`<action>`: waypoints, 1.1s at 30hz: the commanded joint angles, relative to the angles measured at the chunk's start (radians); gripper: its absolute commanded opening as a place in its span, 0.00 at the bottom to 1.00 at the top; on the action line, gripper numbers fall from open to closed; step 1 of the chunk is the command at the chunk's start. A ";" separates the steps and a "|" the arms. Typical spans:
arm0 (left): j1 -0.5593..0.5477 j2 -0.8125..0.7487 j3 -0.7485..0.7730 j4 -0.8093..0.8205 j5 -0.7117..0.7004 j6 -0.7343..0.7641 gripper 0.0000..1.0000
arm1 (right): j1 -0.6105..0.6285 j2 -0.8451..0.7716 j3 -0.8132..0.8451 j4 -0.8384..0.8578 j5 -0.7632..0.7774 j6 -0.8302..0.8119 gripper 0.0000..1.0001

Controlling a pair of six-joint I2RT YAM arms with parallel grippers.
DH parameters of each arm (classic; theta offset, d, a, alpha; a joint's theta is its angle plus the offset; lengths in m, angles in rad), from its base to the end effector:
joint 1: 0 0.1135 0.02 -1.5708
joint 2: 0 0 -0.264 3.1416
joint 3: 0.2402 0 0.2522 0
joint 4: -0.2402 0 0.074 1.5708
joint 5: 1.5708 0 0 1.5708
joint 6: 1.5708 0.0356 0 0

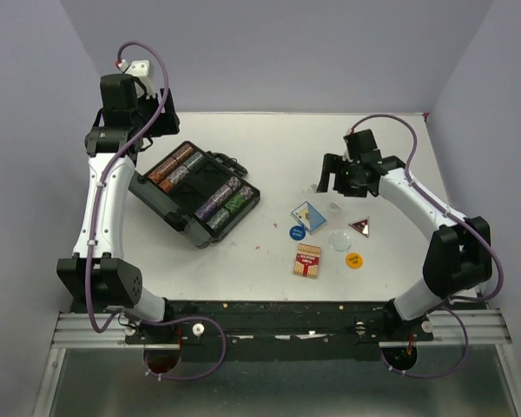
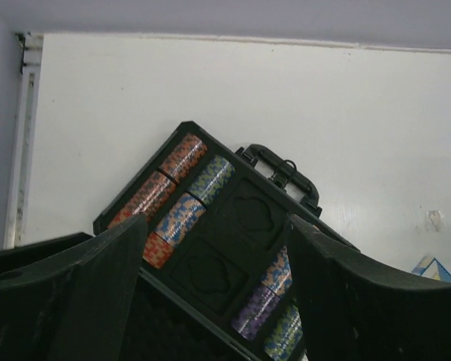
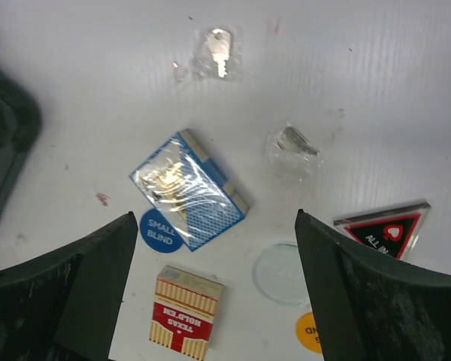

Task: Pack up texas hold em set

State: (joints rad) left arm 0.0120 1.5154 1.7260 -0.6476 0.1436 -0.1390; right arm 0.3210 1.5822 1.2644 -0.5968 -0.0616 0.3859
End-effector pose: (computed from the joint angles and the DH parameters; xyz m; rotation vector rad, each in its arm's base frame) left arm 0.3314 -0.0011 0.4407 -0.0598 2.0092 -0.2253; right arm 0.3232 0.1098 0.2711 0.0554 2.5212 0.3700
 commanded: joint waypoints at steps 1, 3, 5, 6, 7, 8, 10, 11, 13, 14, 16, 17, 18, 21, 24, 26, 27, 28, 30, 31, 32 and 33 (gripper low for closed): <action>0.005 -0.061 -0.049 -0.056 -0.049 -0.125 0.82 | 0.006 0.016 -0.048 -0.043 0.173 0.053 0.92; 0.003 -0.064 -0.045 -0.061 -0.024 -0.142 0.82 | 0.006 0.056 -0.037 -0.055 0.181 0.047 0.88; 0.005 -0.072 -0.046 -0.061 -0.019 -0.152 0.82 | 0.004 0.091 -0.022 -0.052 0.189 0.012 0.83; 0.003 -0.076 -0.052 -0.060 -0.024 -0.155 0.82 | 0.006 0.107 -0.019 -0.047 0.193 -0.010 0.79; 0.003 -0.084 -0.060 -0.054 -0.029 -0.160 0.82 | 0.006 0.119 -0.010 -0.043 0.200 -0.028 0.73; 0.005 -0.089 -0.071 -0.049 -0.032 -0.162 0.82 | 0.004 0.134 -0.002 -0.038 0.201 -0.053 0.70; 0.005 -0.104 -0.089 -0.043 -0.041 -0.166 0.82 | 0.001 0.162 0.021 -0.026 0.177 -0.097 0.63; 0.005 -0.110 -0.095 -0.041 -0.042 -0.166 0.82 | -0.002 0.179 0.038 -0.027 0.165 -0.110 0.61; 0.003 -0.115 -0.105 -0.037 -0.044 -0.168 0.82 | -0.005 0.209 0.065 -0.028 0.122 -0.134 0.58; 0.005 -0.116 -0.103 -0.038 -0.045 -0.168 0.82 | -0.003 0.228 0.072 -0.024 0.100 -0.145 0.57; 0.003 -0.118 -0.100 -0.041 -0.052 -0.168 0.82 | -0.003 0.246 0.076 -0.018 0.074 -0.168 0.55; 0.003 -0.116 -0.094 -0.043 -0.056 -0.166 0.82 | -0.003 0.254 0.075 -0.015 0.068 -0.189 0.54; 0.003 -0.116 -0.086 -0.046 -0.056 -0.165 0.82 | -0.002 0.259 0.075 -0.011 0.068 -0.208 0.53; 0.003 -0.107 -0.054 -0.053 -0.047 -0.165 0.82 | 0.007 0.271 0.082 -0.015 0.068 -0.268 0.52; 0.003 -0.095 -0.017 -0.057 -0.030 -0.171 0.83 | 0.013 0.288 0.087 -0.026 0.072 -0.288 0.50; 0.005 -0.089 -0.005 -0.057 -0.024 -0.174 0.83 | 0.026 0.294 0.078 -0.020 0.075 -0.304 0.49; 0.003 -0.086 -0.003 -0.057 -0.022 -0.174 0.83 | 0.035 0.300 0.075 -0.014 0.080 -0.314 0.49; 0.003 -0.083 -0.003 -0.057 -0.021 -0.174 0.82 | 0.042 0.306 0.073 -0.012 0.086 -0.324 0.49; 0.005 -0.080 -0.005 -0.061 -0.022 -0.172 0.83 | 0.052 0.329 0.085 -0.020 0.086 -0.331 0.45; 0.005 -0.081 -0.006 -0.063 -0.024 -0.171 0.83 | 0.053 0.340 0.092 -0.021 0.088 -0.329 0.43; 0.003 -0.083 -0.006 -0.066 -0.025 -0.168 0.83 | 0.055 0.346 0.096 -0.018 0.094 -0.326 0.43; 0.003 -0.084 -0.009 -0.066 -0.029 -0.166 0.83 | 0.056 0.351 0.096 -0.014 0.112 -0.325 0.42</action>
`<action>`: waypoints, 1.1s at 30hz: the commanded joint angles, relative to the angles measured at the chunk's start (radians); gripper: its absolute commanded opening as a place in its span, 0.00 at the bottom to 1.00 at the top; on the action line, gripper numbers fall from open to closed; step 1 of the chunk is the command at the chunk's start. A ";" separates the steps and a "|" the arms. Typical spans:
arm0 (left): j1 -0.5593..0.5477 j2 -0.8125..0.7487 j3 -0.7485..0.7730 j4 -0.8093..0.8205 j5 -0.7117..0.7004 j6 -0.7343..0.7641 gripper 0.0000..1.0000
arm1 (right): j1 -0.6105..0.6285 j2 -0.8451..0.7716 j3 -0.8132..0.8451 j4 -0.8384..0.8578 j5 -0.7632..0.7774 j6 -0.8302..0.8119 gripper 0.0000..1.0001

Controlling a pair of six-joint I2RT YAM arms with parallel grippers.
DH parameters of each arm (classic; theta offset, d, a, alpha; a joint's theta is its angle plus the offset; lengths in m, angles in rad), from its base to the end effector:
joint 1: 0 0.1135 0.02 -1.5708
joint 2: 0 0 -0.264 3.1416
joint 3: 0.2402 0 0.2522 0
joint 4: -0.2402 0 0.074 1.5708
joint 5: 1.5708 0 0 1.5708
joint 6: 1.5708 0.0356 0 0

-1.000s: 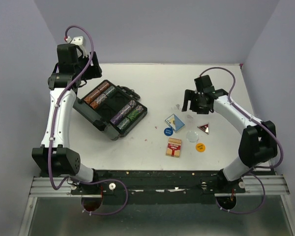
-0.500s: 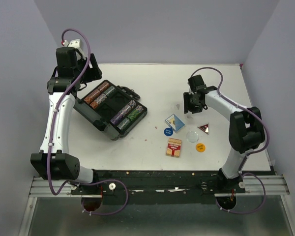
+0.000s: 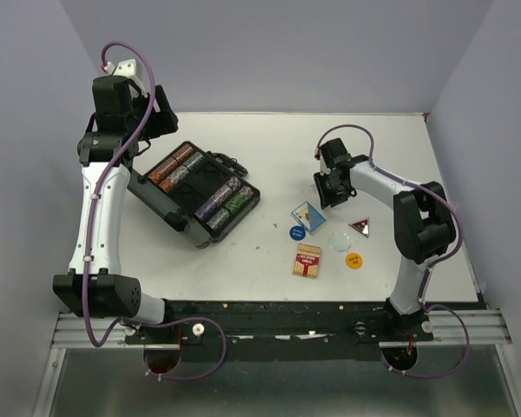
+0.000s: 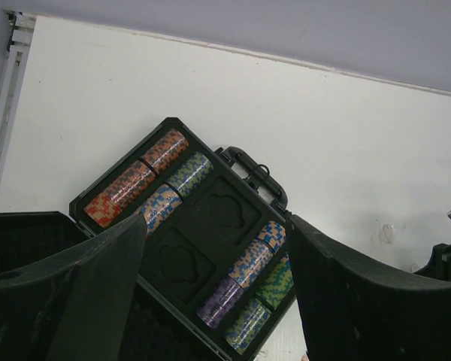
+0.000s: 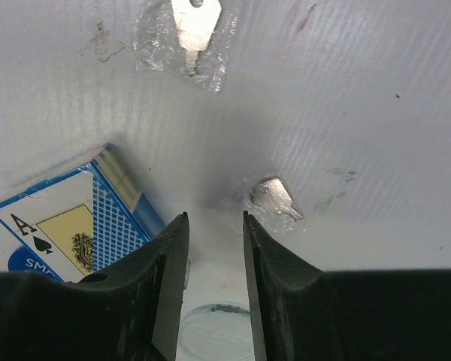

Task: Pack up texas hold em set

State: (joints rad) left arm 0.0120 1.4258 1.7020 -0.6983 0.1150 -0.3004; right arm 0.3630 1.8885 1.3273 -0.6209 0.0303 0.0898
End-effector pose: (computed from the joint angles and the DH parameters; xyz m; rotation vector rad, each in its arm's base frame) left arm 0.3010 -0.0005 0.4545 -0.2376 1.9883 -0.3001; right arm 0.3587 0.1351 0.1833 -0.3670 2.7304 0.0810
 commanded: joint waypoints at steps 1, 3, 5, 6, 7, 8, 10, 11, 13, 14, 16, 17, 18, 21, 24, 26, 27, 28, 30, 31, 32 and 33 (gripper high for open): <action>0.003 0.002 0.013 -0.015 -0.005 -0.003 0.83 | 0.014 0.046 0.033 0.015 0.034 -0.028 0.42; 0.005 -0.002 0.015 -0.017 -0.009 0.001 0.83 | 0.017 0.049 0.035 0.018 0.062 -0.027 0.41; 0.005 -0.007 0.016 -0.018 -0.017 0.006 0.83 | 0.019 0.049 0.030 0.023 0.089 -0.030 0.40; 0.005 -0.008 0.015 -0.017 -0.020 0.007 0.83 | 0.019 0.046 0.026 0.027 0.095 -0.038 0.40; 0.003 -0.011 0.013 -0.017 -0.023 0.010 0.83 | 0.021 0.043 0.020 0.033 0.105 -0.042 0.40; 0.006 -0.013 0.013 -0.017 -0.024 0.010 0.83 | 0.021 0.041 0.015 0.035 0.112 -0.050 0.40; 0.006 -0.013 0.012 -0.018 -0.025 0.010 0.83 | 0.019 0.044 0.007 0.039 0.126 -0.059 0.40; 0.006 -0.013 0.013 -0.018 -0.025 0.010 0.83 | 0.022 0.046 0.006 0.038 0.131 -0.065 0.39; 0.006 -0.013 0.015 -0.020 -0.023 0.009 0.83 | 0.019 0.049 -0.002 0.038 0.131 -0.071 0.38; 0.006 -0.013 0.016 -0.020 -0.023 0.010 0.83 | 0.022 0.049 -0.005 0.038 0.131 -0.074 0.37; 0.006 -0.014 0.021 -0.021 -0.026 0.012 0.83 | 0.022 0.046 -0.014 0.041 0.132 -0.071 0.36; 0.005 -0.015 0.022 -0.021 -0.029 0.015 0.83 | 0.022 0.046 -0.019 0.043 0.132 -0.070 0.34; 0.006 -0.015 0.022 -0.023 -0.031 0.017 0.83 | 0.022 0.047 -0.020 0.040 0.131 -0.068 0.33; 0.008 -0.019 0.021 -0.027 -0.035 0.020 0.83 | 0.022 0.054 -0.030 0.036 0.131 -0.064 0.26; 0.008 -0.024 0.018 -0.030 -0.043 0.023 0.83 | 0.021 0.049 -0.040 0.041 0.149 -0.053 0.18; 0.008 -0.025 0.018 -0.030 -0.046 0.026 0.83 | 0.022 0.052 -0.042 0.038 0.152 -0.053 0.13; 0.009 -0.027 0.019 -0.029 -0.048 0.027 0.83 | 0.022 0.055 -0.042 0.038 0.151 -0.052 0.09; 0.009 -0.030 0.018 -0.030 -0.046 0.027 0.83 | 0.022 0.057 -0.042 0.038 0.148 -0.050 0.05; 0.009 -0.030 0.022 -0.035 -0.048 0.029 0.83 | 0.021 0.057 -0.033 0.036 0.128 -0.044 0.01; 0.009 -0.033 0.024 -0.035 -0.046 0.029 0.83 | 0.022 0.054 -0.025 0.036 0.108 -0.041 0.01; 0.009 -0.033 0.025 -0.035 -0.048 0.029 0.83 | 0.022 0.044 -0.014 0.035 0.086 -0.036 0.01; 0.009 -0.036 0.025 -0.036 -0.049 0.029 0.83 | 0.022 0.035 -0.004 0.036 0.053 -0.029 0.01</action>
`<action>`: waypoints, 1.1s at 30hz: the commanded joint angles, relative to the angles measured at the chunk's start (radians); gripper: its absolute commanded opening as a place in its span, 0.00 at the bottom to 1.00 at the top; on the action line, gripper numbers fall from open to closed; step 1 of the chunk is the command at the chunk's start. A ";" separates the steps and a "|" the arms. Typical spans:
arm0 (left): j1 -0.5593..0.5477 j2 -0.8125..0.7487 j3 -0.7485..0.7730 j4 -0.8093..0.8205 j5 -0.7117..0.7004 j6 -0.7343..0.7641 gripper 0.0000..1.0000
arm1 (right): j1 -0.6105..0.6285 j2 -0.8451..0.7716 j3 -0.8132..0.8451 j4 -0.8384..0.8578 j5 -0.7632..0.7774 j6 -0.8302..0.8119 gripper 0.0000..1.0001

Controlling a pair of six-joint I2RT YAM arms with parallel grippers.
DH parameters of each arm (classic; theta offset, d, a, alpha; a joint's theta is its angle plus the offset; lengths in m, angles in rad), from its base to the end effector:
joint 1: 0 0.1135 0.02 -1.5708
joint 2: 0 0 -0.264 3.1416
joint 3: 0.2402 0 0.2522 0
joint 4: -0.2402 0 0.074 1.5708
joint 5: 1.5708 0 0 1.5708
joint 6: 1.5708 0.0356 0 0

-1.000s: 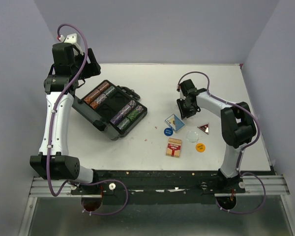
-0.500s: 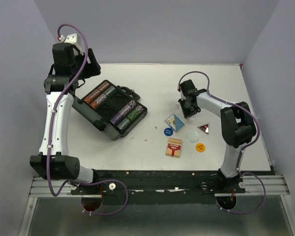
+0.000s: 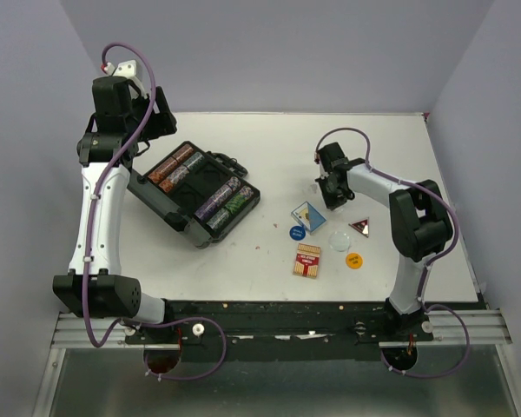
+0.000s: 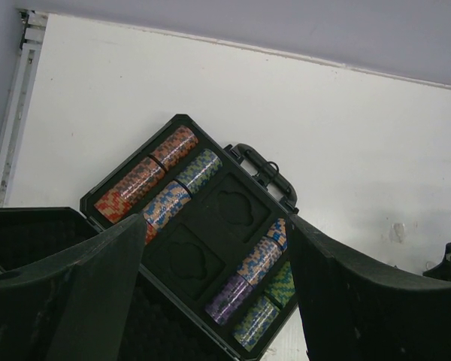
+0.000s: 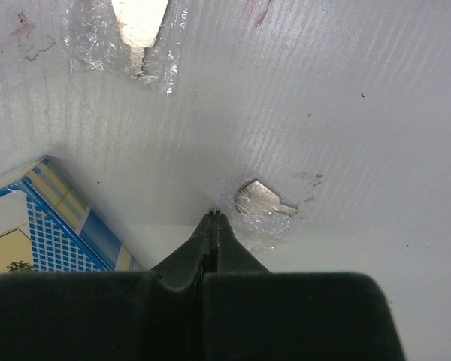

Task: Pack up texas hold em set

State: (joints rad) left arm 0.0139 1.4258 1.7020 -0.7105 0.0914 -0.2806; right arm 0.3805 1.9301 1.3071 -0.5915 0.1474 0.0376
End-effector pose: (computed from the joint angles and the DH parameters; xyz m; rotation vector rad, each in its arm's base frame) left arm 0.3005 0.0009 0.4532 -0.2371 1.9988 -0.2620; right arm 0.3593 0.1381 0.1641 -0.4350 2.7274 -0.0963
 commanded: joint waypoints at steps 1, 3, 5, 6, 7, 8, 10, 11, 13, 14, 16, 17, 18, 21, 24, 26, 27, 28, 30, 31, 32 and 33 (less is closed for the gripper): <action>0.008 -0.039 0.025 -0.024 -0.027 0.009 0.83 | 0.005 -0.022 0.027 0.013 -0.095 0.034 0.01; 0.008 -0.042 0.025 -0.024 -0.028 0.012 0.83 | 0.006 -0.049 0.047 0.024 -0.169 0.062 0.01; 0.008 -0.045 0.025 -0.026 -0.033 0.014 0.83 | 0.011 -0.080 0.060 0.042 -0.222 0.091 0.01; 0.008 -0.048 0.025 -0.026 -0.033 0.014 0.83 | 0.015 -0.094 0.063 0.056 -0.245 0.105 0.01; 0.009 -0.050 0.024 -0.027 -0.033 0.014 0.83 | 0.020 -0.103 0.066 0.067 -0.262 0.114 0.01; 0.011 -0.051 0.024 -0.026 -0.033 0.014 0.83 | 0.027 -0.111 0.072 0.077 -0.278 0.120 0.01; 0.011 -0.053 0.024 -0.026 -0.032 0.012 0.83 | 0.046 -0.117 0.090 0.090 -0.290 0.125 0.01; 0.011 -0.053 0.024 -0.026 -0.032 0.012 0.83 | 0.052 -0.115 0.110 0.090 -0.301 0.127 0.01; 0.011 -0.054 0.024 -0.027 -0.030 0.014 0.83 | 0.069 -0.103 0.150 0.093 -0.322 0.127 0.01; 0.011 -0.057 0.025 -0.027 -0.028 0.014 0.83 | 0.080 -0.096 0.168 0.099 -0.334 0.125 0.01; 0.009 -0.056 0.028 -0.027 -0.024 0.018 0.83 | 0.099 -0.080 0.204 0.123 -0.357 0.133 0.01; 0.011 -0.059 0.030 -0.027 -0.024 0.020 0.83 | 0.107 -0.065 0.222 0.136 -0.367 0.137 0.01; 0.009 -0.057 0.031 -0.029 -0.022 0.021 0.83 | 0.116 -0.048 0.244 0.143 -0.373 0.140 0.01; 0.012 -0.064 0.035 -0.033 -0.024 0.029 0.83 | 0.153 0.006 0.316 0.148 -0.394 0.142 0.01; 0.012 -0.070 0.033 -0.035 -0.032 0.037 0.83 | 0.193 0.050 0.389 0.179 -0.430 0.142 0.01; 0.012 -0.076 0.024 -0.033 -0.032 0.035 0.83 | 0.218 0.088 0.441 0.196 -0.463 0.139 0.01; 0.012 -0.079 0.021 -0.032 -0.025 0.031 0.83 | 0.231 0.110 0.477 0.196 -0.470 0.137 0.01; 0.011 -0.082 0.013 -0.029 -0.013 0.024 0.83 | 0.242 0.140 0.507 0.196 -0.480 0.133 0.01; 0.012 -0.090 -0.004 -0.017 0.001 0.012 0.83 | 0.264 0.190 0.576 0.197 -0.496 0.128 0.01; 0.012 -0.093 -0.011 -0.012 0.007 0.006 0.83 | 0.273 0.216 0.613 0.196 -0.502 0.124 0.01; 0.012 -0.096 -0.018 -0.009 0.011 0.003 0.83 | 0.281 0.240 0.644 0.194 -0.505 0.119 0.01; 0.012 -0.096 -0.021 -0.007 0.016 -0.002 0.83 | 0.291 0.268 0.681 0.191 -0.508 0.114 0.01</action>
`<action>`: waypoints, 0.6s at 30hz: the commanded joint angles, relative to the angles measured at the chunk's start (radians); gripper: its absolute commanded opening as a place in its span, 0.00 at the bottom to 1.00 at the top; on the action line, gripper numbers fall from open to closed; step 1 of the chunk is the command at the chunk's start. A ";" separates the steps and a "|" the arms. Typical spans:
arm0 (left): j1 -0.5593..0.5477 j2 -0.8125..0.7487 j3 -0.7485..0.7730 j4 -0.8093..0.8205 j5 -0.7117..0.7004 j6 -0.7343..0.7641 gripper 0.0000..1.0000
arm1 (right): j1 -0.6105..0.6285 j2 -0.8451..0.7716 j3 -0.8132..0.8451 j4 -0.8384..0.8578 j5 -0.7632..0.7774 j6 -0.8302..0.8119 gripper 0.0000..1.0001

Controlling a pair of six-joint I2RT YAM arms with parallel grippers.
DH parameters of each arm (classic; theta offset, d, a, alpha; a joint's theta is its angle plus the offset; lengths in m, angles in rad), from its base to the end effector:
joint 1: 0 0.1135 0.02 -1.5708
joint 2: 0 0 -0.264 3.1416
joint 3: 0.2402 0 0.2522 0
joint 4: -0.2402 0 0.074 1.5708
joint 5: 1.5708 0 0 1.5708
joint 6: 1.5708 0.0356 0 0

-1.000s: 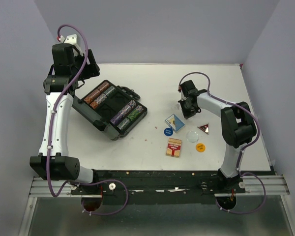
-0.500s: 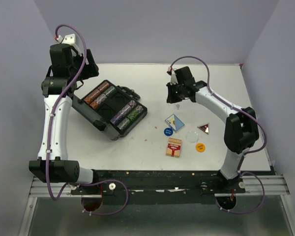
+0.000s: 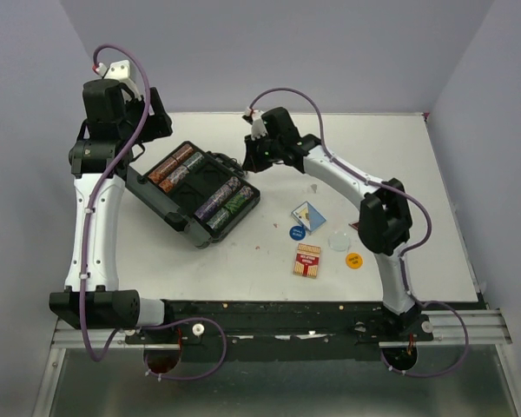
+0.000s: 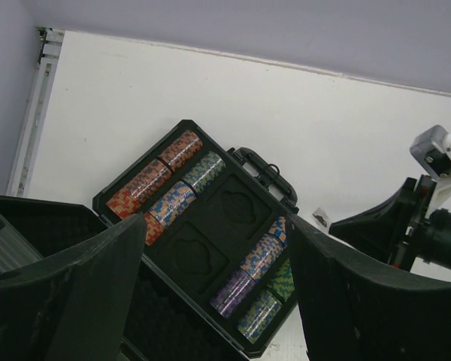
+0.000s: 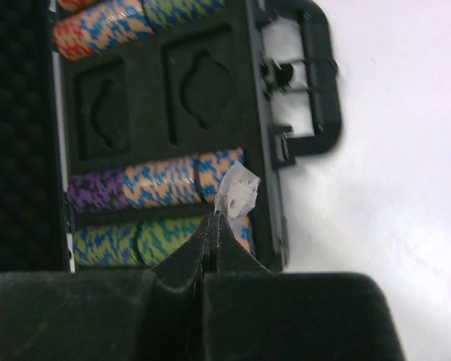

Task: Pack up texas hold em set

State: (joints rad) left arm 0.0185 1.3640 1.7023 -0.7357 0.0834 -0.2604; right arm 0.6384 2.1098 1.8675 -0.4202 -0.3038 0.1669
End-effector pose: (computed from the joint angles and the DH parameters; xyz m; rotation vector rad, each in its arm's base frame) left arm 0.2779 0.0022 0.4674 -0.2201 1.9622 -0.2401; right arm 0.3894 0.3022 0.2731 -0.7061 2.2017 0.7658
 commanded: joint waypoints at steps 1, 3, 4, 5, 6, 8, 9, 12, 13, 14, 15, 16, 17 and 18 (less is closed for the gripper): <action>0.008 -0.034 -0.024 0.018 0.032 -0.026 0.83 | 0.043 0.110 0.151 0.017 -0.058 -0.018 0.01; 0.008 -0.034 -0.027 0.022 0.045 -0.033 0.83 | 0.055 0.160 0.214 0.015 -0.047 -0.021 0.01; 0.006 -0.034 -0.030 0.024 0.050 -0.034 0.83 | 0.060 0.185 0.238 0.017 -0.043 -0.023 0.01; 0.008 -0.036 -0.032 0.025 0.053 -0.034 0.83 | 0.064 0.205 0.264 0.017 -0.035 -0.023 0.01; 0.008 -0.037 -0.033 0.027 0.058 -0.034 0.83 | 0.069 0.226 0.286 0.017 -0.025 -0.024 0.01; 0.008 -0.034 -0.036 0.027 0.059 -0.031 0.83 | 0.079 0.259 0.315 0.021 -0.005 -0.032 0.01; 0.008 -0.036 -0.036 0.025 0.061 -0.030 0.83 | 0.086 0.274 0.323 0.027 0.008 -0.036 0.01; 0.008 -0.042 -0.039 0.022 0.061 -0.026 0.83 | 0.102 0.308 0.344 0.058 0.051 -0.061 0.01; 0.008 -0.045 -0.041 0.022 0.062 -0.026 0.83 | 0.106 0.329 0.358 0.064 0.060 -0.070 0.01; 0.008 -0.046 -0.043 0.022 0.061 -0.025 0.83 | 0.106 0.343 0.373 0.073 0.071 -0.073 0.01; 0.008 -0.049 -0.043 0.021 0.061 -0.025 0.83 | 0.107 0.357 0.378 0.083 0.081 -0.073 0.01; 0.008 -0.051 -0.046 0.021 0.061 -0.025 0.83 | 0.107 0.368 0.386 0.089 0.103 -0.073 0.01; 0.006 -0.052 -0.046 0.022 0.061 -0.025 0.83 | 0.107 0.374 0.389 0.095 0.120 -0.075 0.01; 0.008 -0.052 -0.047 0.021 0.062 -0.025 0.83 | 0.107 0.380 0.392 0.100 0.136 -0.076 0.01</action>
State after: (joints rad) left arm 0.0185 1.3445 1.6676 -0.7216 0.1249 -0.2810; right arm 0.7380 2.4451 2.2139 -0.3702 -0.2588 0.1196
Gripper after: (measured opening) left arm 0.829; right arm 0.009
